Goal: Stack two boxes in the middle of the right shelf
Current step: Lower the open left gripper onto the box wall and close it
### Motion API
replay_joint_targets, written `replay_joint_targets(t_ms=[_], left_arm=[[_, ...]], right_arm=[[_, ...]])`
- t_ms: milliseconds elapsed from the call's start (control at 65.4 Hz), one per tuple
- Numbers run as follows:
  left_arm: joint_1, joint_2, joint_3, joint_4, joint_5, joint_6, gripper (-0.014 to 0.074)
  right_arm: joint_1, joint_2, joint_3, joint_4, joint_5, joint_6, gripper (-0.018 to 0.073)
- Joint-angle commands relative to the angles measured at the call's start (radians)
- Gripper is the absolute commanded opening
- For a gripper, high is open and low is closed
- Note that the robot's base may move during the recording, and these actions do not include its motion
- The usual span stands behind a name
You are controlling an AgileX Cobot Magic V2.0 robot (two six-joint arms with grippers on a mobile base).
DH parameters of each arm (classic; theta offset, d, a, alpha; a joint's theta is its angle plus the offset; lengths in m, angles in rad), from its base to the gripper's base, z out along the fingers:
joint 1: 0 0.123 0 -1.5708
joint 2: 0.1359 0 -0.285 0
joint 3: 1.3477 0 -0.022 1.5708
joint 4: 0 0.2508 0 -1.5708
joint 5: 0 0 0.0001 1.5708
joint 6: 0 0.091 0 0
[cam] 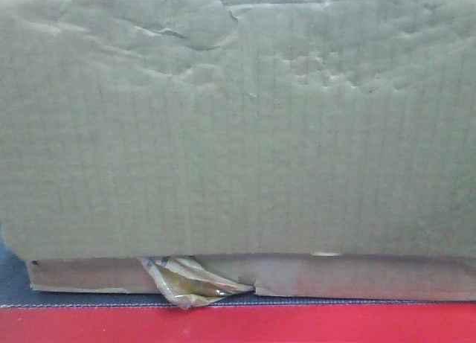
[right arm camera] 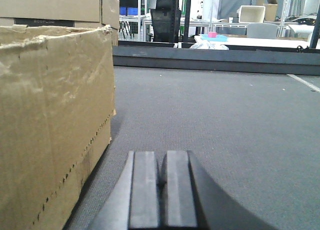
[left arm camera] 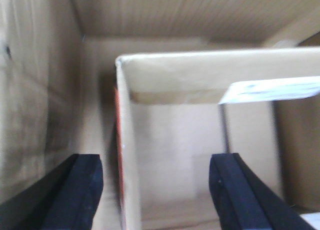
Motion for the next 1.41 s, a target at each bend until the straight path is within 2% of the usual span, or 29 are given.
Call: replay_joint_targets(t_ms=[0,122,214,352,581,749,963,1391], left_arm=[[0.0,-0.005,-0.082,0.002,0.032,0.042,0.0367],[0.007,-0.005,-0.191,0.064,0.05,0.11,0.0367],[0.032,-0.022,-0.197,0.065,0.05,0.134,0.0367],[0.079,-0.041,-0.154,0.055,0.05,0.183,0.0367],[0.158,-0.075,0.007,0.01,0.05,0.182,0.0367],[0.159,-0.075,0.103,-0.049,0.05,0.182,0.0367],[0.159,-0.073,0.218,-0.053,0.05,0.182,0.0367],[0.159,-0.073,0.238,-0.057,0.05,0.182,0.0367]], right_arm=[[-0.004,-0.004,0.0,0.002,-0.015,0.001,-0.0165],[-0.004,-0.004,0.0,0.002,-0.015,0.001,-0.0165],[-0.004,-0.004,0.0,0.002,-0.015,0.001,-0.0165],[-0.004,-0.004,0.0,0.002,-0.015,0.001,-0.0165],[-0.004,-0.004,0.0,0.002,-0.015,0.001,-0.0165],[-0.004,-0.004,0.0,0.002,-0.015,0.001,-0.0165],[-0.004,-0.004,0.0,0.002,-0.015,0.001,-0.0165],[-0.004,-0.004,0.0,0.002,-0.015,0.001,-0.0165]])
